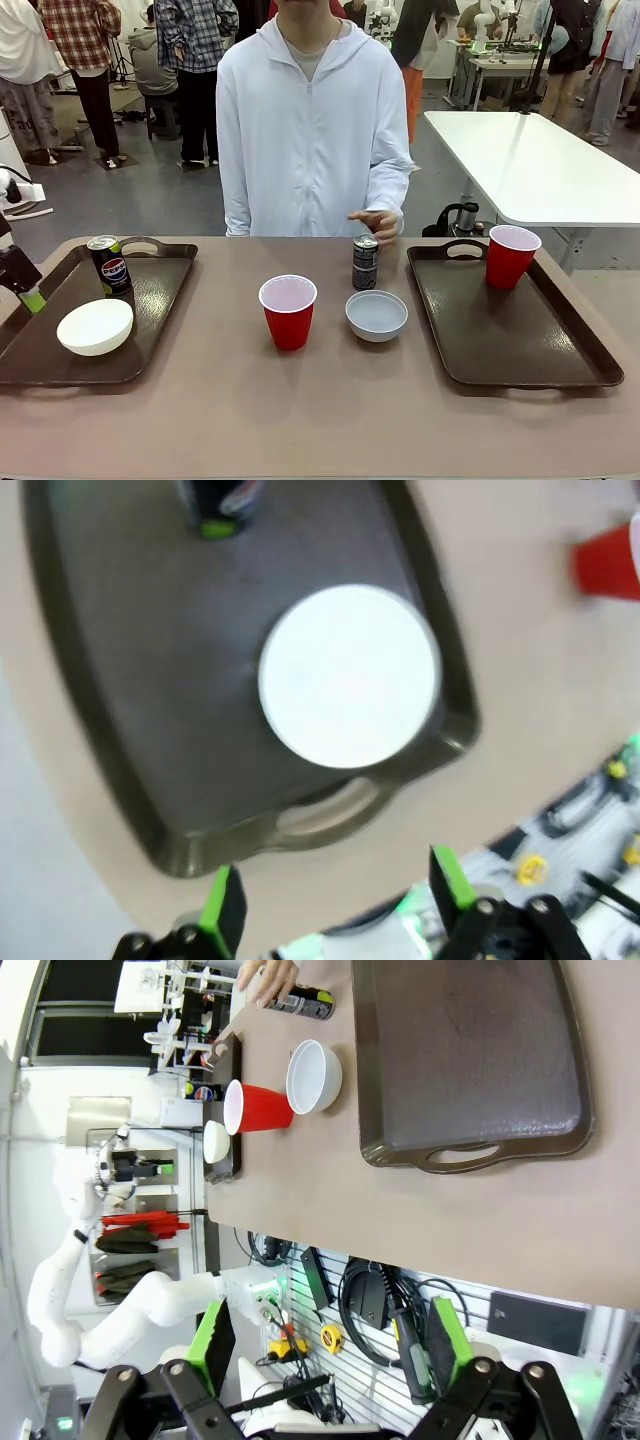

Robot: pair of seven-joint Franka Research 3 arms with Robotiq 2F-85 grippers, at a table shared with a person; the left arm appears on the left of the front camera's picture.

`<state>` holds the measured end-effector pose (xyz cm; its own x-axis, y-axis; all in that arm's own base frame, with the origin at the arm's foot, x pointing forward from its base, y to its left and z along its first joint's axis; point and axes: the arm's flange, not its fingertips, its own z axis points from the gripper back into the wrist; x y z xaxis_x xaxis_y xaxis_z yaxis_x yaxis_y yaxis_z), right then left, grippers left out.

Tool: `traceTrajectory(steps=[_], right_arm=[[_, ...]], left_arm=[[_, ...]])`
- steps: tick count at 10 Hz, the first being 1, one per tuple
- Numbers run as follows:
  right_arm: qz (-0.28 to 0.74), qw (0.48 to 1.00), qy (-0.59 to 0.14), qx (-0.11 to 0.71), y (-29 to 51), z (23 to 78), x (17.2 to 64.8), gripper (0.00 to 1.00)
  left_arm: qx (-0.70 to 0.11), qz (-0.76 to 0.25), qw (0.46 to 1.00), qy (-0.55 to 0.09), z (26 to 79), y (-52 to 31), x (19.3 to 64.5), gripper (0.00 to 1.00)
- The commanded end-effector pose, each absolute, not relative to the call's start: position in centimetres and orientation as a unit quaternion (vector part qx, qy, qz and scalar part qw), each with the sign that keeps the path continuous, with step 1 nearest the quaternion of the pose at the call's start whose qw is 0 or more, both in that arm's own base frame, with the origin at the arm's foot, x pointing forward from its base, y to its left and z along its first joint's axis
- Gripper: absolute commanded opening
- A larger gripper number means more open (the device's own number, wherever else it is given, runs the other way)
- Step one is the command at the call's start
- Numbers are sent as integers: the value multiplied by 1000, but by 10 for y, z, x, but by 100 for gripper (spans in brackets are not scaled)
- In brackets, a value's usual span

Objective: Prepare tableware on both trays.
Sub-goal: Pick up a Picnic Bowl from the table and place it on a Handle tray.

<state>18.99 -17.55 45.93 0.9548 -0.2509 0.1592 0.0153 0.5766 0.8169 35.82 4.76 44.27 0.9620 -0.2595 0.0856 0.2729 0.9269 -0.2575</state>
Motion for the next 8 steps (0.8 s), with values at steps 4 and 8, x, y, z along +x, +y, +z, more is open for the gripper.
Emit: traceTrajectory(steps=[4, 8], right_arm=[[-25, 917, -77, 391, -117, 531, 209, 100], [41, 957, -40, 286, 16, 565, 271, 100]], left_arm=[[-394, -148, 907, 1, 482, 146, 367, 96], [-497, -50, 865, -45, 490, 250, 366, 96]])
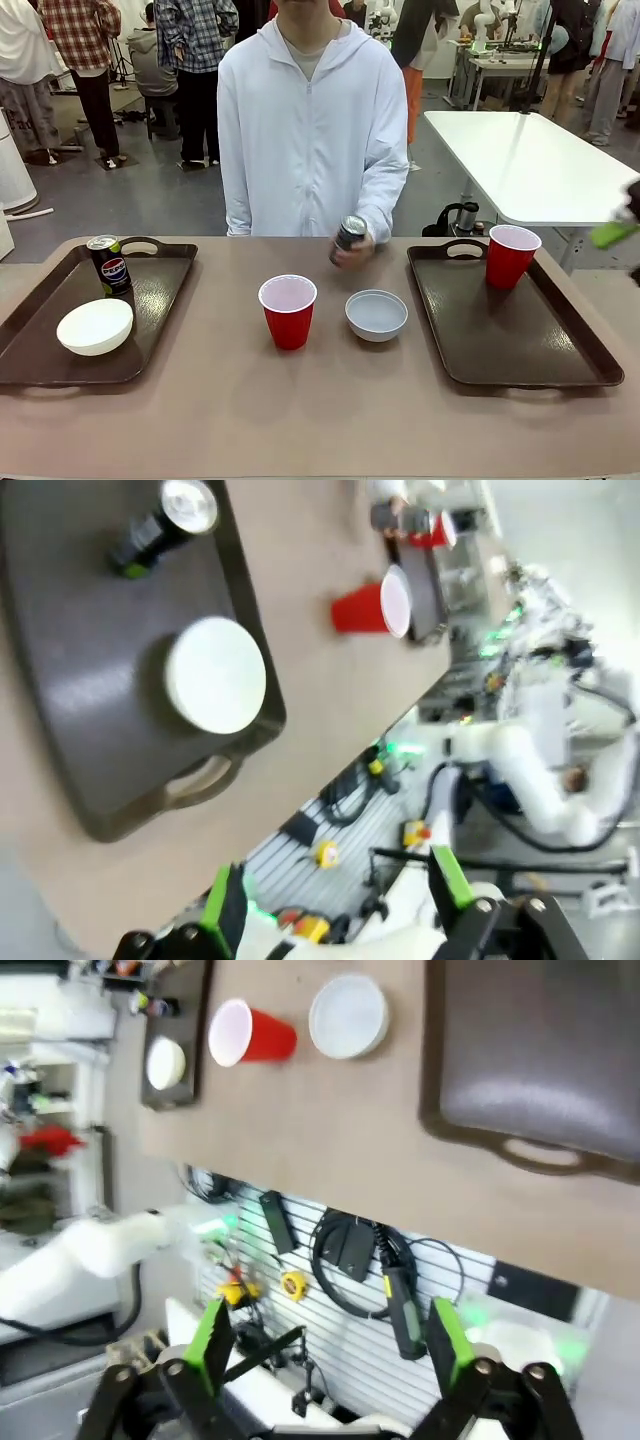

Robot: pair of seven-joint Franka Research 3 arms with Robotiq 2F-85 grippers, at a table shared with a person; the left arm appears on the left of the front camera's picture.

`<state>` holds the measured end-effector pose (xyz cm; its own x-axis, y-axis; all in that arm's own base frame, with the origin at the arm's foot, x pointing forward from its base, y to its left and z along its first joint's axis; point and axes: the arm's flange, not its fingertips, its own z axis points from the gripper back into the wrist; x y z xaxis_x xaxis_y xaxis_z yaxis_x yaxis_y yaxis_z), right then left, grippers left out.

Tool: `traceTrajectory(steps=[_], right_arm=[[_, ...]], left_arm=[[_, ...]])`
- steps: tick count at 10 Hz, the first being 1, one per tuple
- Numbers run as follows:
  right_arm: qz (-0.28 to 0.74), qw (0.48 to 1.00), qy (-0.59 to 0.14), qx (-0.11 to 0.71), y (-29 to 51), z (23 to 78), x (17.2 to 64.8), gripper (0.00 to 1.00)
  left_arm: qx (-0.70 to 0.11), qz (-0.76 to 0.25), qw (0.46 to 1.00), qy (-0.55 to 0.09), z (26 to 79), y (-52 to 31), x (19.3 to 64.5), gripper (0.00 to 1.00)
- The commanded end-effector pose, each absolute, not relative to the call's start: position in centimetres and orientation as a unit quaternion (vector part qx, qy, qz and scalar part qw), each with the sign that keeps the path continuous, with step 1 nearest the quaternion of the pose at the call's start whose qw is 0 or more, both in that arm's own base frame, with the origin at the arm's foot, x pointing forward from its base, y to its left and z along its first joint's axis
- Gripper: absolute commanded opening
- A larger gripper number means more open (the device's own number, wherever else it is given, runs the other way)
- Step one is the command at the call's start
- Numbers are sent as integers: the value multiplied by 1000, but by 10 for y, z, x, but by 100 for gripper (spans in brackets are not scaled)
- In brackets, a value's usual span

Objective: Prepare tableware on both trays.
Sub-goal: Pick up a Picnic Bowl from the table and place it on a Handle tray.

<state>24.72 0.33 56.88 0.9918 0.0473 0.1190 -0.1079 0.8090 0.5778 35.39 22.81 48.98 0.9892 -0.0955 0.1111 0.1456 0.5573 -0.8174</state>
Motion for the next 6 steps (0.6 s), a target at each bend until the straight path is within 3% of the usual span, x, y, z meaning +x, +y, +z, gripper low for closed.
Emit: traceTrajectory(steps=[1, 4, 6], right_arm=[[50, 964, -31, 258, 44, 559, 284, 100], [53, 986, -76, 139, 121, 533, 328, 100], [74, 982, -106, 137, 150, 523, 334, 100]], left_arm=[[-517, -32, 854, -53, 482, 273, 365, 96], [-550, -7, 834, -53, 464, 312, 366, 96], [-548, -8, 835, -48, 456, 315, 368, 96]])
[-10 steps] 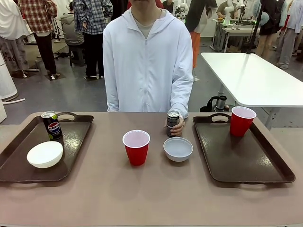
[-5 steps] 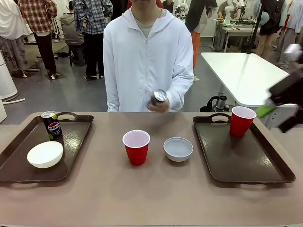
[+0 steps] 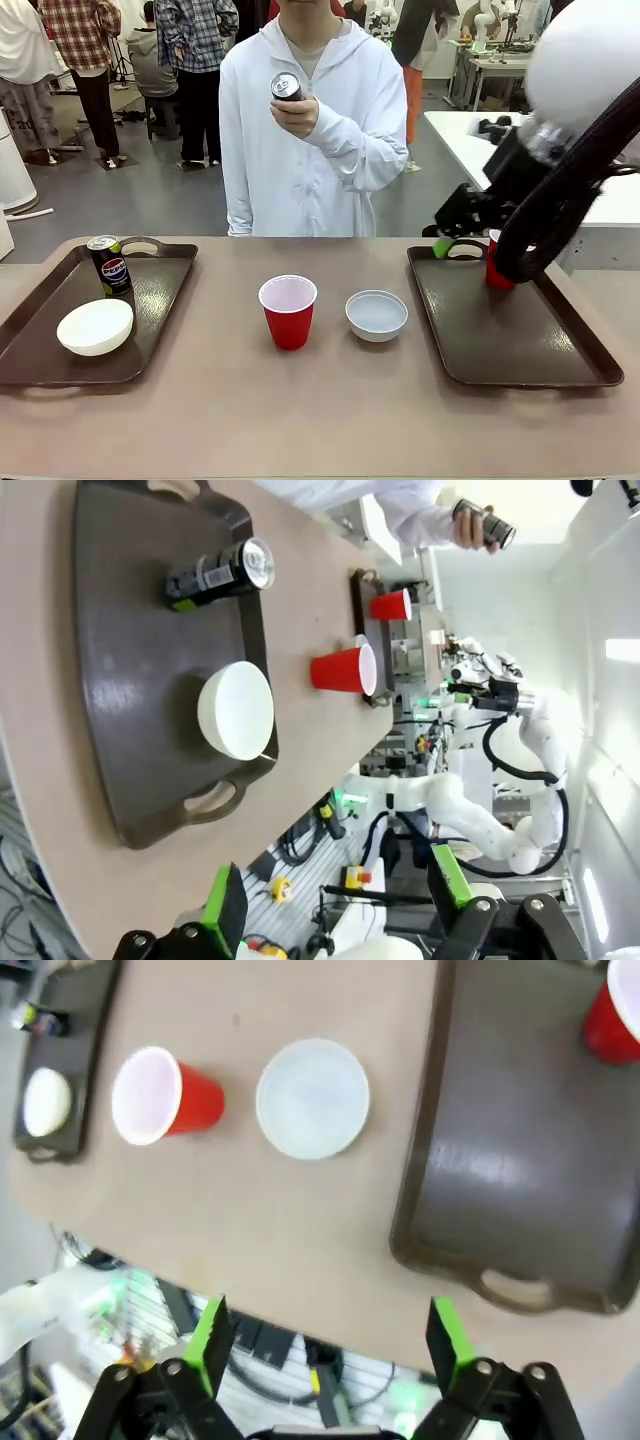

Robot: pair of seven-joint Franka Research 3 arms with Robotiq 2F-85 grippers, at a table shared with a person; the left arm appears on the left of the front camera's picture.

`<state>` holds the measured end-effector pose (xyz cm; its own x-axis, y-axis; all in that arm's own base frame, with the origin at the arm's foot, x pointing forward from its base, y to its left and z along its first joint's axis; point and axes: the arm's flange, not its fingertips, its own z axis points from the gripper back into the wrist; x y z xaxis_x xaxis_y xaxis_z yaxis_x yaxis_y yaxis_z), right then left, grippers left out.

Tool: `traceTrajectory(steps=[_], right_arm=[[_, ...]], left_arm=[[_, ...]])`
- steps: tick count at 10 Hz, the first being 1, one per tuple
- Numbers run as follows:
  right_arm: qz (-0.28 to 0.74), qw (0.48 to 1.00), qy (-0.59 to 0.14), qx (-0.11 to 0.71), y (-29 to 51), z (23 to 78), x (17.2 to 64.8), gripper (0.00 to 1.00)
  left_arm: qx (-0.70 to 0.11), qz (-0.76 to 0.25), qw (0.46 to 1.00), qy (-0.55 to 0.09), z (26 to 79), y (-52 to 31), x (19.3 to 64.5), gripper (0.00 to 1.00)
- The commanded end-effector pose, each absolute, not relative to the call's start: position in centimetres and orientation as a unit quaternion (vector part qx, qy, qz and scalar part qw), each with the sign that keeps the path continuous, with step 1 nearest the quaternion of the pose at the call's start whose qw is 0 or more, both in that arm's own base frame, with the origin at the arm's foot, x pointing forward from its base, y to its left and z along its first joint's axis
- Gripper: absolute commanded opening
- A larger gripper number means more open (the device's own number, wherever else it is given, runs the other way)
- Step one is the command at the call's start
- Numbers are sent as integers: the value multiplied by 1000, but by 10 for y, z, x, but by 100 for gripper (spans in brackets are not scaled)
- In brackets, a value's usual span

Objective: Prepare tableware on both trays.
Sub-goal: Pick up a Picnic Bowl from the table and place it on a Handle tray.

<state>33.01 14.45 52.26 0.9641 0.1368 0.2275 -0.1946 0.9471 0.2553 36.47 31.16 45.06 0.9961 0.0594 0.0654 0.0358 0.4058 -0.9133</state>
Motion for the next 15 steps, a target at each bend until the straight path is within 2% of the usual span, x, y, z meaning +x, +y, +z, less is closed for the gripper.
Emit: traceTrajectory(steps=[1, 4, 7, 8, 9, 11, 15], right_arm=[[79, 981, -88, 154, 129, 528, 323, 100], [88, 980, -100, 145, 140, 524, 330, 100], [98, 988, -83, 90, 161, 482, 361, 100], [104, 989, -51, 93, 162, 482, 350, 100], [113, 992, 14, 62, 141, 513, 308, 100], [102, 994, 40, -1, 97, 557, 232, 100], [100, 994, 41, 18, 92, 541, 239, 100]], left_arm=[[-542, -20, 839, -44, 453, 314, 370, 96], [-545, 7, 837, -44, 451, 312, 365, 96], [-545, 7, 837, -44, 451, 312, 365, 96], [-545, 7, 837, -44, 451, 312, 365, 96], [-545, 7, 837, -44, 451, 312, 365, 96], [-545, 7, 837, -44, 451, 312, 365, 96], [-545, 7, 837, -44, 451, 312, 365, 96]])
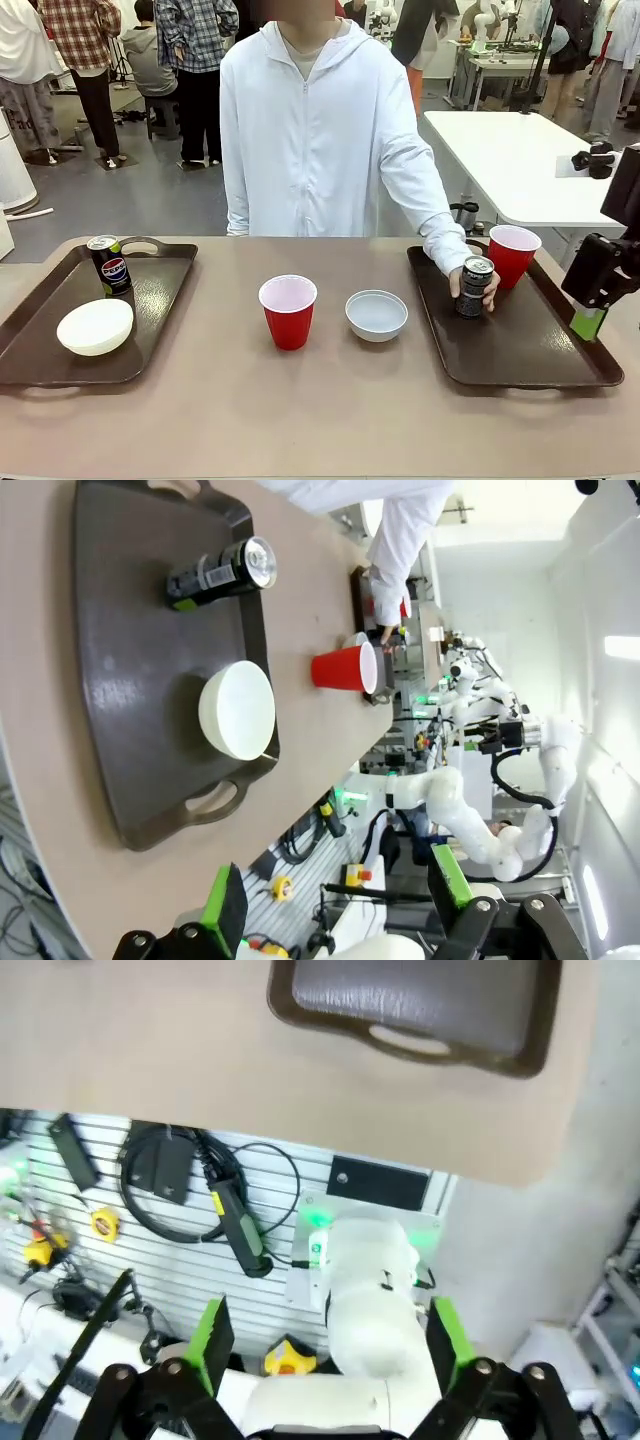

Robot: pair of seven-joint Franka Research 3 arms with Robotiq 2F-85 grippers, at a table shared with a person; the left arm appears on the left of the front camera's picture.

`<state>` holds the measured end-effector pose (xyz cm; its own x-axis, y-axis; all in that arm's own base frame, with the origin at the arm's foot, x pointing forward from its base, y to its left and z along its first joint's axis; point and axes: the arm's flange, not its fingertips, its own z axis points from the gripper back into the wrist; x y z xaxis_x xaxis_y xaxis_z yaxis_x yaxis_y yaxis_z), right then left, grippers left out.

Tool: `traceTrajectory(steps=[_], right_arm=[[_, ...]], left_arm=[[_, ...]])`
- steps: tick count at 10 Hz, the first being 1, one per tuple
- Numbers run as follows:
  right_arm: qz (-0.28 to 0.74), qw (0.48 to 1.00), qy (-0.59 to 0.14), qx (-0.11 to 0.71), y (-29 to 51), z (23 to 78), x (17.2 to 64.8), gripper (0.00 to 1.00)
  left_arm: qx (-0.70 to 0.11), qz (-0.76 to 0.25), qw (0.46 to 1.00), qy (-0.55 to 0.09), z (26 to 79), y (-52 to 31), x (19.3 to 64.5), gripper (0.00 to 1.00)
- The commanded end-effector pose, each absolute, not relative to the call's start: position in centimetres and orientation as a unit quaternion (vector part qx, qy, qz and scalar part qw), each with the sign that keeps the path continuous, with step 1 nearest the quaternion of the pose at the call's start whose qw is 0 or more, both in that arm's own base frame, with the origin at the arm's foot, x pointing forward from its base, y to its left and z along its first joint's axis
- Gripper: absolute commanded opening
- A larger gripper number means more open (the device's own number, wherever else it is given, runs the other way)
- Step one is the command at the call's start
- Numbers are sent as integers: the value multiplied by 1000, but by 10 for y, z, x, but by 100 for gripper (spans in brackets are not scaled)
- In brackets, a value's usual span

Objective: Prepare tableware on both trays.
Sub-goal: Pick up a Picnic Bowl from the table and place it on a Handle tray.

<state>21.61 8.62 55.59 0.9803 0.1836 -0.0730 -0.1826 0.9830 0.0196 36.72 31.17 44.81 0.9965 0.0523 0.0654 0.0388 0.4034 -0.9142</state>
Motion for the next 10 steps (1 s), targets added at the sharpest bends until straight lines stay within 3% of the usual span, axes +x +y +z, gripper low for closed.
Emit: traceTrajectory(steps=[1, 3, 6, 10], right_arm=[[101, 994, 38, 22, 93, 538, 242, 100], [99, 994, 28, 33, 95, 533, 251, 100], [77, 995, -50, 43, 123, 509, 293, 100], [75, 995, -71, -4, 200, 459, 356, 100]], left_arm=[[-545, 7, 837, -44, 451, 312, 365, 96], [-545, 7, 837, -44, 451, 312, 365, 96], [-545, 7, 837, -44, 451, 312, 365, 96], [-545, 7, 837, -44, 451, 312, 365, 96]])
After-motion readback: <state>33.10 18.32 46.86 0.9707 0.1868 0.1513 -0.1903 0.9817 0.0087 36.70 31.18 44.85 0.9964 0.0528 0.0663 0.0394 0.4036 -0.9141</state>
